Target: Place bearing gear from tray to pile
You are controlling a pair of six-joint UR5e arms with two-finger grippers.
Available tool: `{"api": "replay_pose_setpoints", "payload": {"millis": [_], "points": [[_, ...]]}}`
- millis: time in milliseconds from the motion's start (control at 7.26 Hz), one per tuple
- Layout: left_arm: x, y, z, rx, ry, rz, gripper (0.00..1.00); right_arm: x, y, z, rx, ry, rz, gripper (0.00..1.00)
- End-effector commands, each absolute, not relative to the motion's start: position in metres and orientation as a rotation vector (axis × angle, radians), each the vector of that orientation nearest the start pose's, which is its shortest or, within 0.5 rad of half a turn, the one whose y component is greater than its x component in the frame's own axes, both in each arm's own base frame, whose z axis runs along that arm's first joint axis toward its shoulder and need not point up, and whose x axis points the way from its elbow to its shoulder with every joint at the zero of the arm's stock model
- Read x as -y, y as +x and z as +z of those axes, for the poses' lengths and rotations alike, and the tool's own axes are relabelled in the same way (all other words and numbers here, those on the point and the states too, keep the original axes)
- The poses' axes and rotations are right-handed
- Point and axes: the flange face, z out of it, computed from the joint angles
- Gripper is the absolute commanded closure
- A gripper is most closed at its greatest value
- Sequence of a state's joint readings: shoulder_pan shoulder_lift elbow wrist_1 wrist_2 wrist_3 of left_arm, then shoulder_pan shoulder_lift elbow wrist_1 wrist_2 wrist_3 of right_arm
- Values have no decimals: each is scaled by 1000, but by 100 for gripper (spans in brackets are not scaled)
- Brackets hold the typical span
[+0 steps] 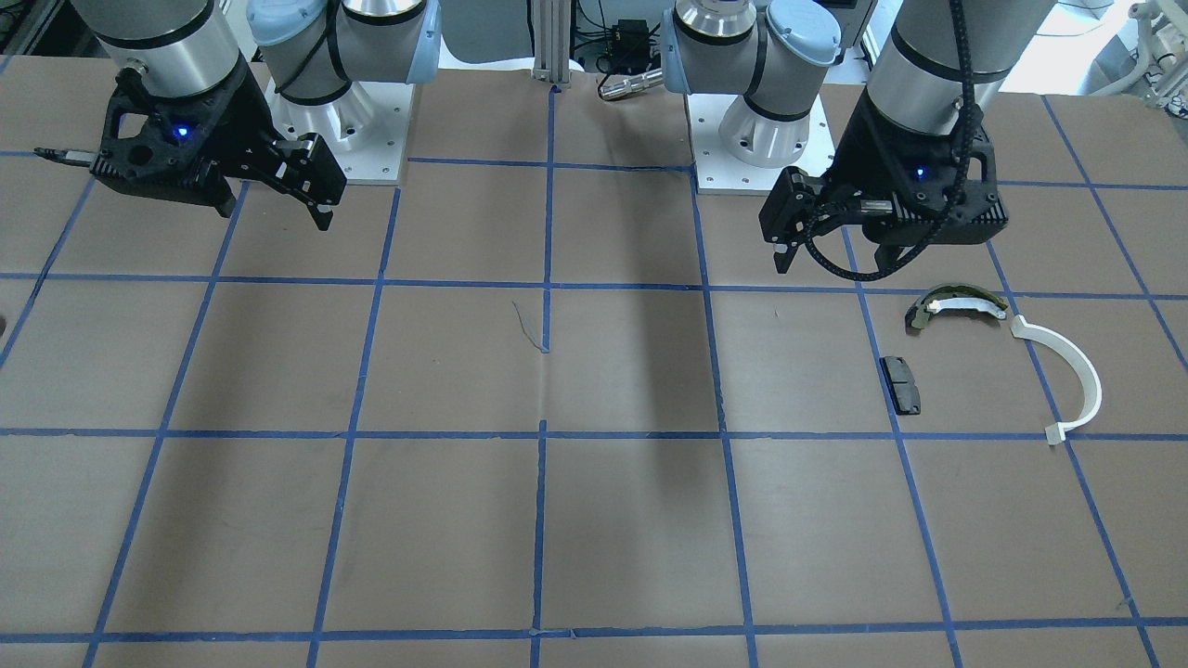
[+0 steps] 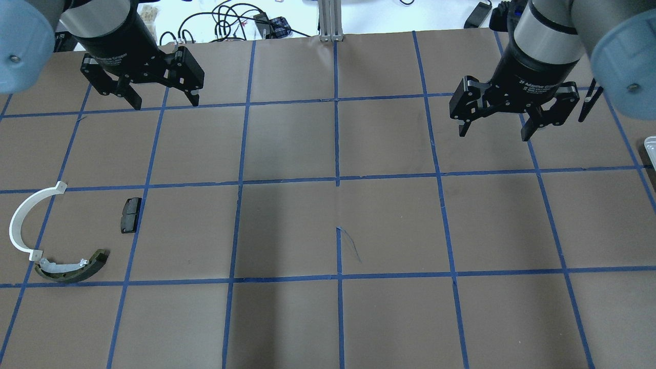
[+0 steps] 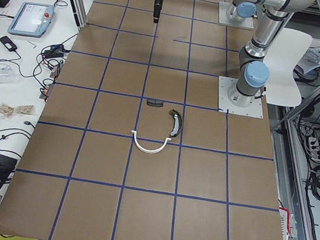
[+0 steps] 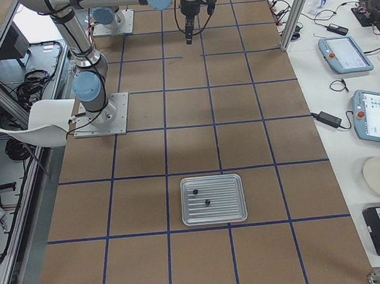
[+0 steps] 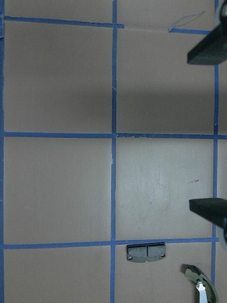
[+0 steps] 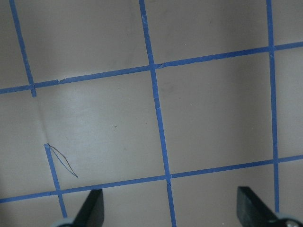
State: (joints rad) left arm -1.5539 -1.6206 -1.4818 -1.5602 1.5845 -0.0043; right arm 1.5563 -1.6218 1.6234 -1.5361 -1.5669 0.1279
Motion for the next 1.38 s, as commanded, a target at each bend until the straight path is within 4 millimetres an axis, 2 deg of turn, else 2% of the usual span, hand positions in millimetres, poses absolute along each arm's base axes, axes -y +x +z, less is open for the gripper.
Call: {"api": "replay_pose_setpoints", "payload": {"millis": [0, 1102, 1240], "points": [[518, -123, 509, -3126, -32, -81, 0, 468, 128, 483, -3131, 221, 53, 0], [517, -121, 511, -3126, -37, -89, 0, 469, 124, 482, -3141, 227, 57, 0], [517, -121, 511, -3126, -37, -89, 0, 471, 118, 483, -3133, 229, 51, 0]]}}
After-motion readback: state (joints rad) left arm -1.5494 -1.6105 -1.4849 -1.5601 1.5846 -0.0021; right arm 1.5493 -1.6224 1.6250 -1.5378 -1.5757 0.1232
